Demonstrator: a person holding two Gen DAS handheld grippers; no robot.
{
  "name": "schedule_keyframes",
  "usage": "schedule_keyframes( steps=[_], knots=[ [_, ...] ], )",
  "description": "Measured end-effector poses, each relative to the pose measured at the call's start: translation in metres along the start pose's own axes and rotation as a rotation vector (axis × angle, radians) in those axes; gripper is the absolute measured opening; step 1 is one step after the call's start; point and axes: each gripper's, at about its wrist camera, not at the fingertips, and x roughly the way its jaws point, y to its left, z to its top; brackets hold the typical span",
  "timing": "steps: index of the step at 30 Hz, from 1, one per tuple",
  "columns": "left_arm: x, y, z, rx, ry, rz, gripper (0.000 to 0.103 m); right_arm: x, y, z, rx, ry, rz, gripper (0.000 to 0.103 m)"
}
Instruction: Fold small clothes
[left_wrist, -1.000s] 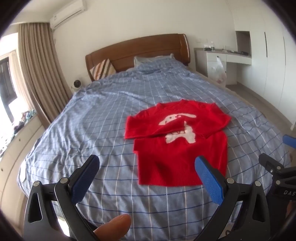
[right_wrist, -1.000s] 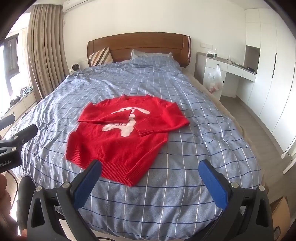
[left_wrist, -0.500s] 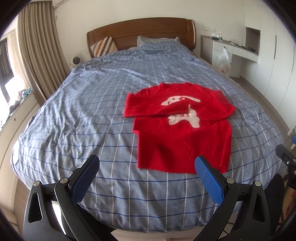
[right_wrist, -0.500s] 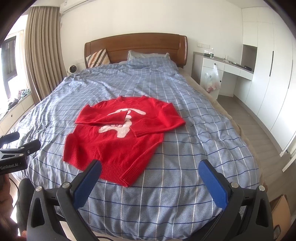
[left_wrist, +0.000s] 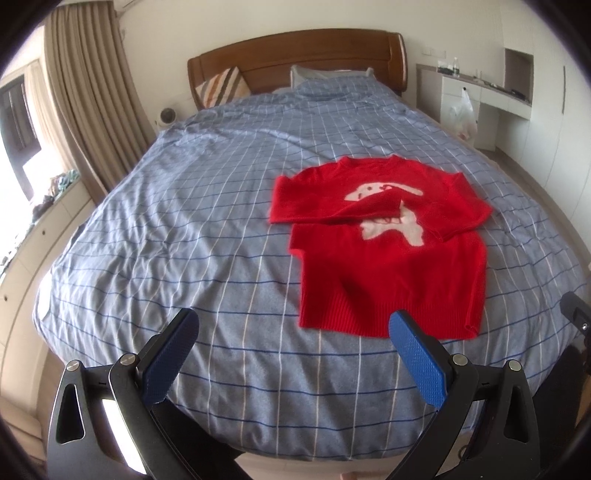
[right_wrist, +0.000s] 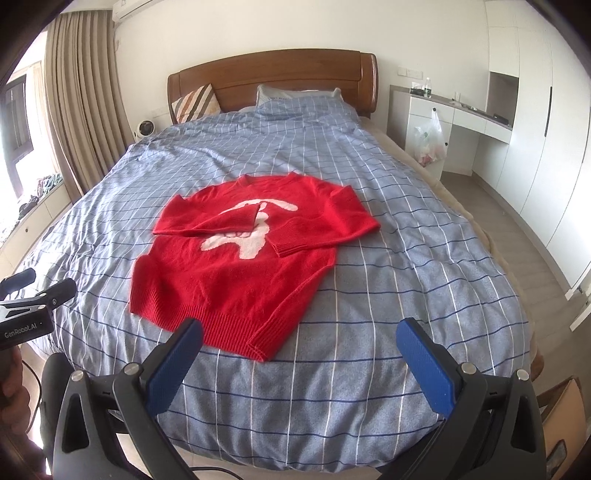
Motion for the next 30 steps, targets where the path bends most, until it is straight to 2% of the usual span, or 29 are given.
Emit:
schedule_keyframes(
  steps=[4, 12, 30],
  knots=[
    [-0.002, 0.0, 0.0, 0.008, -0.01, 0.02, 0.103, 0.002, 0.01, 0.004, -0.028, 0.001, -0.007, 0.103],
    [0.001, 0.003, 0.001, -0.012, 0.009, 0.005, 0.103, 0.002, 0.021, 0.01, -0.056, -0.007, -0.018, 0.103],
    [0.006, 0.0, -0.004, -0.008, 0.022, 0.022, 0.103, 0.006, 0.028, 0.005, -0.055, 0.004, -0.001, 0.103]
  ],
)
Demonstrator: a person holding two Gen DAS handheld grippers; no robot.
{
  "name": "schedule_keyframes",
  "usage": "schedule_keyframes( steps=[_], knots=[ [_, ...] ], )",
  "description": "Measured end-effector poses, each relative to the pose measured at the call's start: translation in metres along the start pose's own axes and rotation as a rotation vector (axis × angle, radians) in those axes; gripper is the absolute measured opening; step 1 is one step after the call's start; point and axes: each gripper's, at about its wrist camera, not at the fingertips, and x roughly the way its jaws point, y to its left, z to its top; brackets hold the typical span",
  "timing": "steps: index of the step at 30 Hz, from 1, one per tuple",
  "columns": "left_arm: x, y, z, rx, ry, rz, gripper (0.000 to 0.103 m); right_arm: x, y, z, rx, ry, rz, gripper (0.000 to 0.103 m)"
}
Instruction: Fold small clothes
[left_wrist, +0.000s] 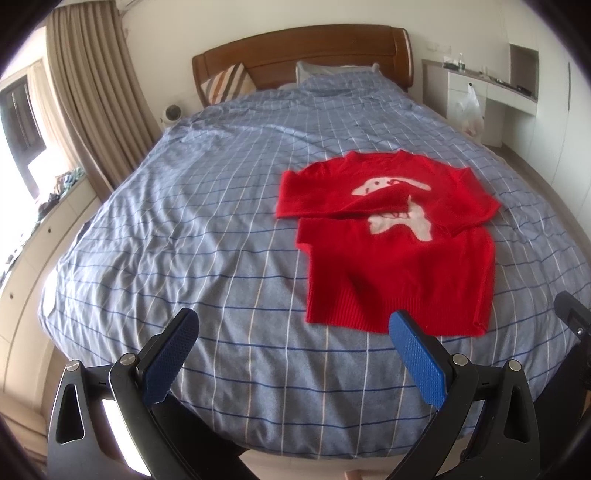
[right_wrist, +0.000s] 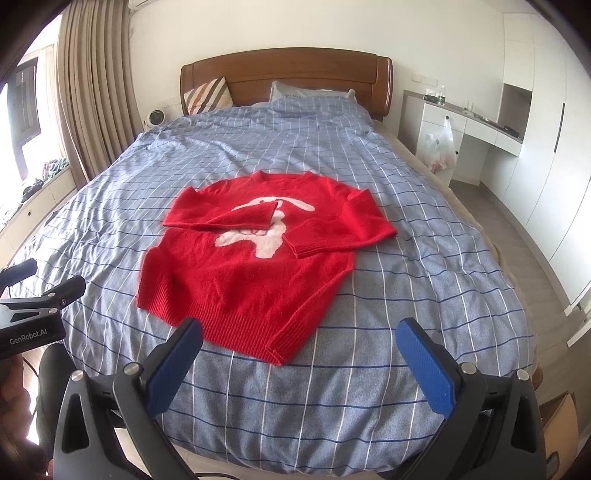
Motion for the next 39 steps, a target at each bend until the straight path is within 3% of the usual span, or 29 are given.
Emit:
schedule_keyframes(
  steps=[3, 5, 8, 10, 11, 14, 15, 16, 17, 18, 19, 20, 22, 26, 30, 33, 34, 36, 37, 39],
  knots=[
    [0.002, 0.001, -0.001, 0.001, -0.003, -0.01, 0.103, 0.0, -0.001, -0.001, 0.003, -0.005, -0.005, 0.103],
    [0.009, 0.01, 0.002, -0.019, -0.021, -0.055, 0.103, 0.002, -0.005, -0.001, 0.01, -0.022, -0.003, 0.103],
    [0.052, 0.029, 0.008, -0.059, 0.023, -0.108, 0.103, 0.014, -0.022, -0.005, 0.013, -0.105, -0.055, 0.103],
    [0.095, 0.038, 0.011, -0.07, 0.079, -0.214, 0.103, 0.041, -0.035, -0.006, 0.015, -0.078, -0.109, 0.103],
    [0.115, 0.037, 0.011, -0.068, 0.109, -0.244, 0.103, 0.06, -0.041, -0.006, 0.025, -0.033, -0.074, 0.103],
    [0.167, 0.019, 0.011, -0.024, 0.176, -0.267, 0.101, 0.115, -0.051, -0.009, 0.161, 0.133, 0.156, 0.103],
    [0.177, 0.012, 0.01, -0.008, 0.184, -0.269, 0.095, 0.131, -0.05, -0.012, 0.205, 0.179, 0.216, 0.103],
    [0.184, 0.006, 0.01, 0.009, 0.195, -0.276, 0.08, 0.145, -0.046, -0.015, 0.231, 0.221, 0.264, 0.101],
    [0.189, 0.001, 0.008, 0.023, 0.212, -0.292, 0.071, 0.158, -0.039, -0.017, 0.234, 0.253, 0.301, 0.093],
    [0.192, -0.002, 0.005, 0.03, 0.238, -0.312, 0.04, 0.167, -0.031, -0.02, 0.215, 0.277, 0.31, 0.083],
    [0.194, -0.003, 0.003, 0.027, 0.265, -0.332, 0.002, 0.174, -0.025, -0.023, 0.182, 0.304, 0.294, 0.05],
    [0.19, 0.0, 0.0, 0.013, 0.28, -0.365, 0.005, 0.175, -0.022, -0.027, 0.156, 0.316, 0.264, 0.027],
    [0.171, 0.011, -0.008, -0.003, 0.258, -0.374, 0.003, 0.161, -0.033, -0.031, 0.17, 0.281, 0.243, 0.008],
    [0.132, 0.031, -0.025, -0.017, 0.253, -0.481, 0.003, 0.126, -0.071, -0.038, 0.25, 0.266, 0.31, 0.008],
    [0.141, 0.024, -0.038, 0.018, 0.274, -0.419, 0.003, 0.131, -0.086, -0.047, 0.257, 0.304, 0.315, 0.006],
    [0.154, 0.023, -0.044, -0.014, 0.301, -0.417, 0.007, 0.151, -0.088, -0.057, 0.283, 0.319, 0.361, 0.007],
    [0.154, 0.026, -0.044, -0.027, 0.296, -0.425, 0.008, 0.153, -0.089, -0.058, 0.306, 0.319, 0.37, 0.01],
    [0.153, 0.03, -0.044, -0.039, 0.281, -0.43, 0.015, 0.15, -0.097, -0.062, 0.363, 0.3, 0.4, 0.028],
    [0.155, 0.03, -0.044, -0.041, 0.282, -0.432, 0.015, 0.15, -0.098, -0.064, 0.383, 0.299, 0.417, 0.042],
    [0.159, 0.026, -0.043, -0.043, 0.286, -0.428, 0.012, 0.156, -0.095, -0.066, 0.386, 0.309, 0.44, 0.043]
  ],
)
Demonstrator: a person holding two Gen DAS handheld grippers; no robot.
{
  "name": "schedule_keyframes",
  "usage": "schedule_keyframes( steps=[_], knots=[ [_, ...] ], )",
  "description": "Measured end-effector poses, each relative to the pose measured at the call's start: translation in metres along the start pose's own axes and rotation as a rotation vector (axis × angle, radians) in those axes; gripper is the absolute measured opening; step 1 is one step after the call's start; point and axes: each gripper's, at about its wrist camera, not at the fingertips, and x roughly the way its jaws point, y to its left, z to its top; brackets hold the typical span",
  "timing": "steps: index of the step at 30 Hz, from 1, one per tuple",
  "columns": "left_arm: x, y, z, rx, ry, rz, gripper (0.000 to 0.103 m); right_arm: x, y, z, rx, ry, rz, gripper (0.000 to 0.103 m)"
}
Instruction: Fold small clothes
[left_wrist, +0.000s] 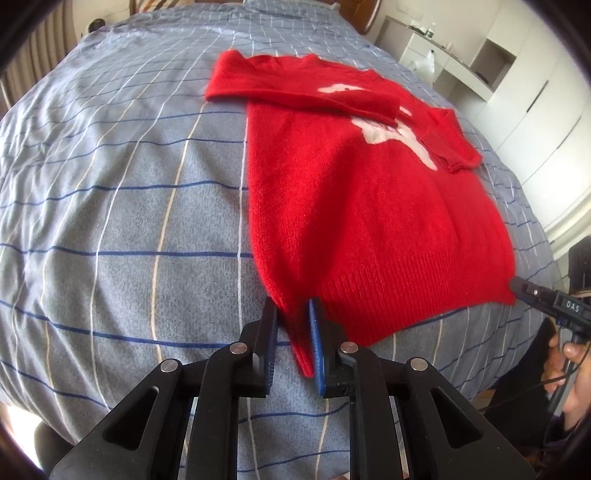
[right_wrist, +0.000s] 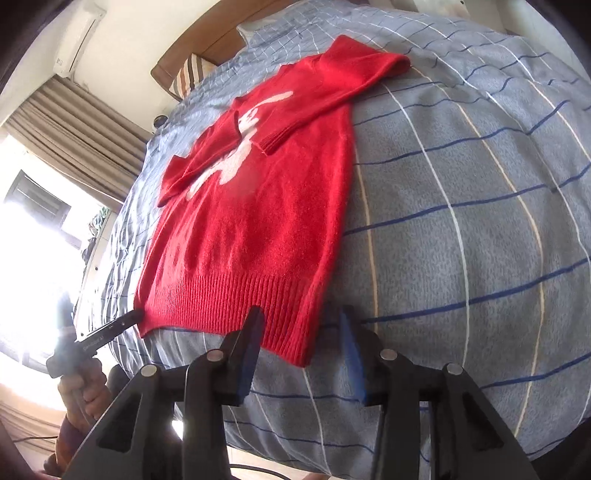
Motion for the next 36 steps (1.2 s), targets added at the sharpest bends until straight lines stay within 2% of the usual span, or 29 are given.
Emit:
schedule_keyframes(
  steps=[1, 2, 5, 7, 10, 13, 15, 20, 23, 24, 25, 26, 27, 28, 31, 33, 34, 35, 36],
  knots=[
    [0.002, -0.002, 0.0, 0.001, -0.003, 0.003, 0.003, 0.006, 0.001, 0.001, -0.015, 0.011, 0.004, 0.029],
    [0.003, -0.003, 0.001, 0.004, -0.005, 0.016, 0.003, 0.009, 0.002, 0.002, -0.023, 0.01, -0.013, 0.004],
    [-0.009, 0.001, -0.003, -0.006, -0.016, 0.037, 0.001, -0.001, -0.001, 0.002, -0.01, 0.001, -0.077, 0.004],
    [-0.022, 0.006, -0.01, -0.019, -0.029, 0.035, 0.001, -0.023, 0.005, -0.002, -0.066, -0.023, -0.152, 0.003],
    [-0.022, 0.003, -0.019, -0.024, -0.032, 0.042, 0.001, -0.039, 0.006, -0.006, -0.073, -0.028, -0.183, 0.003],
    [0.002, 0.001, -0.024, -0.02, -0.009, 0.095, 0.001, -0.015, -0.001, -0.008, -0.087, 0.007, -0.247, 0.003],
    [0.01, 0.0, -0.026, -0.014, -0.025, 0.121, 0.001, 0.005, -0.012, -0.011, -0.082, 0.019, -0.268, 0.003],
    [0.009, -0.006, -0.033, -0.001, -0.07, 0.155, 0.002, 0.005, -0.012, -0.01, -0.101, -0.01, -0.28, 0.003],
    [0.005, -0.007, -0.034, -0.005, -0.077, 0.162, 0.007, 0.003, -0.009, -0.014, -0.123, -0.024, -0.292, 0.003],
    [0.001, -0.008, -0.035, -0.01, -0.073, 0.164, 0.015, 0.0, -0.008, -0.016, -0.13, -0.029, -0.294, 0.005],
    [-0.002, -0.009, -0.036, -0.009, -0.068, 0.171, 0.032, -0.002, -0.007, -0.017, -0.133, -0.027, -0.285, 0.013],
    [-0.008, -0.009, -0.038, -0.004, -0.066, 0.184, 0.043, -0.004, -0.005, -0.019, -0.136, -0.013, -0.283, 0.024],
    [-0.014, -0.01, -0.041, 0.004, -0.07, 0.204, 0.055, -0.008, -0.004, -0.021, -0.142, 0.01, -0.279, 0.03],
    [-0.022, -0.01, -0.044, 0.016, -0.08, 0.223, 0.056, -0.013, -0.002, -0.022, -0.153, 0.028, -0.279, 0.04],
    [-0.048, -0.006, -0.048, 0.03, -0.131, 0.263, 0.059, -0.042, 0.008, -0.016, -0.229, 0.004, -0.36, 0.042],
    [-0.06, -0.001, -0.043, 0.002, -0.173, 0.275, 0.062, -0.06, 0.026, 0.004, -0.315, -0.048, -0.413, 0.048],
    [-0.064, 0.002, -0.039, -0.018, -0.191, 0.274, 0.062, -0.062, 0.038, 0.016, -0.367, -0.07, -0.427, 0.057],
    [-0.067, 0.004, -0.034, -0.039, -0.208, 0.268, 0.062, -0.059, 0.052, 0.03, -0.431, -0.085, -0.435, 0.062],
    [-0.069, 0.005, -0.029, -0.056, -0.221, 0.261, 0.062, -0.051, 0.066, 0.044, -0.496, -0.092, -0.439, 0.063]
  ],
)
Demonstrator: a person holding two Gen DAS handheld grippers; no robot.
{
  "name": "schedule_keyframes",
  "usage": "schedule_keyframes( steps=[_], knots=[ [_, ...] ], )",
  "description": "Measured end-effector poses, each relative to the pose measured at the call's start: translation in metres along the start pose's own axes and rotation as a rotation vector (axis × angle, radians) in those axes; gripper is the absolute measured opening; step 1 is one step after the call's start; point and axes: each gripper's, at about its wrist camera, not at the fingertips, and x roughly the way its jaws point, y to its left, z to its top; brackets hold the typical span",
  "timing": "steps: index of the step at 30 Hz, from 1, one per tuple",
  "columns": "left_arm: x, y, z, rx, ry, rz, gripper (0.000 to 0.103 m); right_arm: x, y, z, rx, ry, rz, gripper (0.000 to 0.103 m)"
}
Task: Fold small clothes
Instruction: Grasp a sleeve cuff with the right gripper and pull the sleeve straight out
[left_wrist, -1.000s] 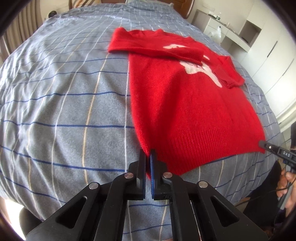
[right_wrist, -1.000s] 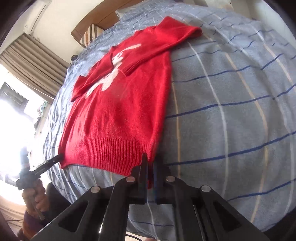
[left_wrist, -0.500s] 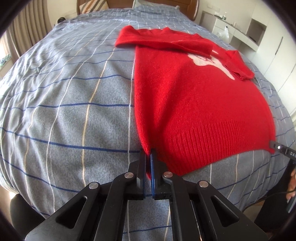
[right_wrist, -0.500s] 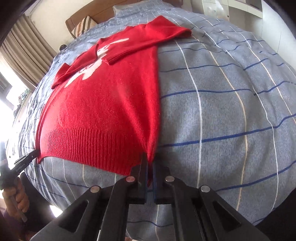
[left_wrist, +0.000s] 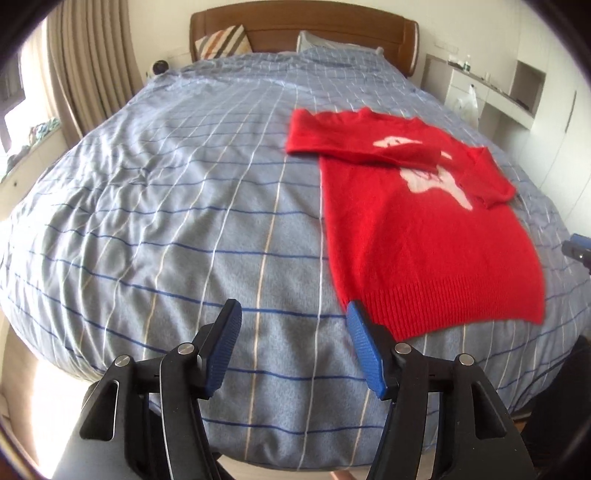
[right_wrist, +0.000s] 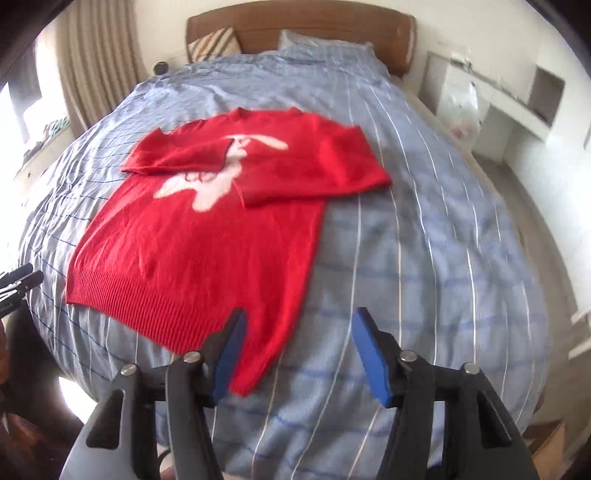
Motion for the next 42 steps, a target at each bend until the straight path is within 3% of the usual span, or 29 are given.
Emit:
schedule_keyframes(
  steps=[2, 5, 9, 11, 12, 13, 16, 19, 23, 26, 35, 39, 42],
  knots=[
    [0.001, 0.001, 0.007, -0.035, -0.006, 0.003, 0.062, 0.019, 0.023, 0.037, -0.12, -0.038, 0.023, 0.063],
    [0.003, 0.005, 0.008, -0.08, 0.008, -0.009, 0.062, 0.07, 0.053, 0.08, -0.215, -0.022, 0.098, 0.063],
    [0.002, 0.017, -0.002, -0.103, 0.028, 0.036, 0.066, 0.149, 0.067, 0.099, -0.227, 0.069, 0.099, 0.059],
    [0.004, 0.028, -0.007, -0.124, 0.047, 0.054, 0.066, 0.166, 0.051, 0.1, -0.141, 0.091, 0.133, 0.02],
    [0.006, 0.033, -0.01, -0.137, 0.058, 0.059, 0.066, 0.161, 0.04, 0.102, -0.098, 0.069, 0.141, 0.008],
    [0.009, 0.039, -0.013, -0.152, 0.07, 0.063, 0.066, 0.152, 0.025, 0.103, -0.044, 0.042, 0.15, 0.007],
    [0.018, 0.048, -0.018, -0.195, 0.105, 0.052, 0.066, 0.112, -0.041, 0.102, 0.128, -0.063, 0.127, 0.007],
    [0.022, 0.043, -0.018, -0.198, 0.117, 0.046, 0.066, 0.074, -0.131, 0.087, 0.314, -0.136, 0.023, 0.007],
    [0.021, 0.026, -0.016, -0.174, 0.107, 0.026, 0.066, 0.046, -0.238, 0.05, 0.532, -0.134, -0.113, 0.007],
    [0.02, 0.013, -0.013, -0.142, 0.107, 0.012, 0.066, 0.045, -0.284, 0.023, 0.644, -0.097, -0.158, 0.007],
    [0.005, 0.0, 0.0, -0.061, 0.059, 0.071, 0.066, 0.067, -0.323, -0.03, 0.805, -0.014, -0.193, 0.006],
    [0.011, 0.002, 0.002, -0.049, 0.079, 0.091, 0.066, 0.083, -0.326, -0.041, 0.822, 0.012, -0.186, 0.006],
    [0.011, -0.002, 0.009, -0.009, 0.081, 0.092, 0.066, 0.083, -0.328, -0.045, 0.829, 0.006, -0.166, 0.013]
  ],
)
